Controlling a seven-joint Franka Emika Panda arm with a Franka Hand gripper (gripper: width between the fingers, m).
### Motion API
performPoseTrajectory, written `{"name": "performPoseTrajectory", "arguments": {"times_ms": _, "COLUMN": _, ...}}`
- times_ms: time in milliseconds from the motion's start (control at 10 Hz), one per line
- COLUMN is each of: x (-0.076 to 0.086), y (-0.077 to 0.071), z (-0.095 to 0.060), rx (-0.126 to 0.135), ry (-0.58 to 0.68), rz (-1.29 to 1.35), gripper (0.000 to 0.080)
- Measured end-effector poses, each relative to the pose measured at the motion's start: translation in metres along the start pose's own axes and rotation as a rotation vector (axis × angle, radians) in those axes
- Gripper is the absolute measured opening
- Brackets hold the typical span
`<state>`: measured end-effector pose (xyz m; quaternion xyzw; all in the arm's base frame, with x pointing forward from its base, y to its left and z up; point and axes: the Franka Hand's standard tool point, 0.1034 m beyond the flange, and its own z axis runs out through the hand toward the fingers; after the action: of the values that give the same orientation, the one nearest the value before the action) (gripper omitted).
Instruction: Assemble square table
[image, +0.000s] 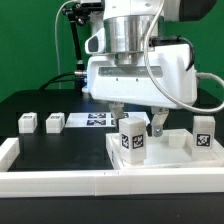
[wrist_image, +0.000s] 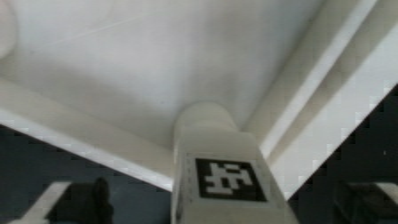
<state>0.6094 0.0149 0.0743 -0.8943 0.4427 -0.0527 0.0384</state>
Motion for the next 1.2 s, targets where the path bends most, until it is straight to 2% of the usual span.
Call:
{"name": "performPoseTrajectory", "arguments": {"times_ms": 400, "x": 0.0021, "y": -0.0007, "z": -0.0022, "rx": -0.007, "ry": -0.019, "rz": -0.461, "gripper": 0.0649}}
{"name": "performPoseTrajectory", "arguments": {"times_ms": 1000, "x": 0.0024, "y": 0.0022, "z": -0.0014, "rx": -0.019, "ry": -0.036, "rz": -0.864, "gripper": 0.0649}}
{"name": "performPoseTrajectory", "arguments": {"times_ms": 1200, "x": 0.0027, "y": 0.0031, "z": -0.0015, "rx": -0.043, "ry": -0.054, "rz": -1.034, "gripper": 0.0649}}
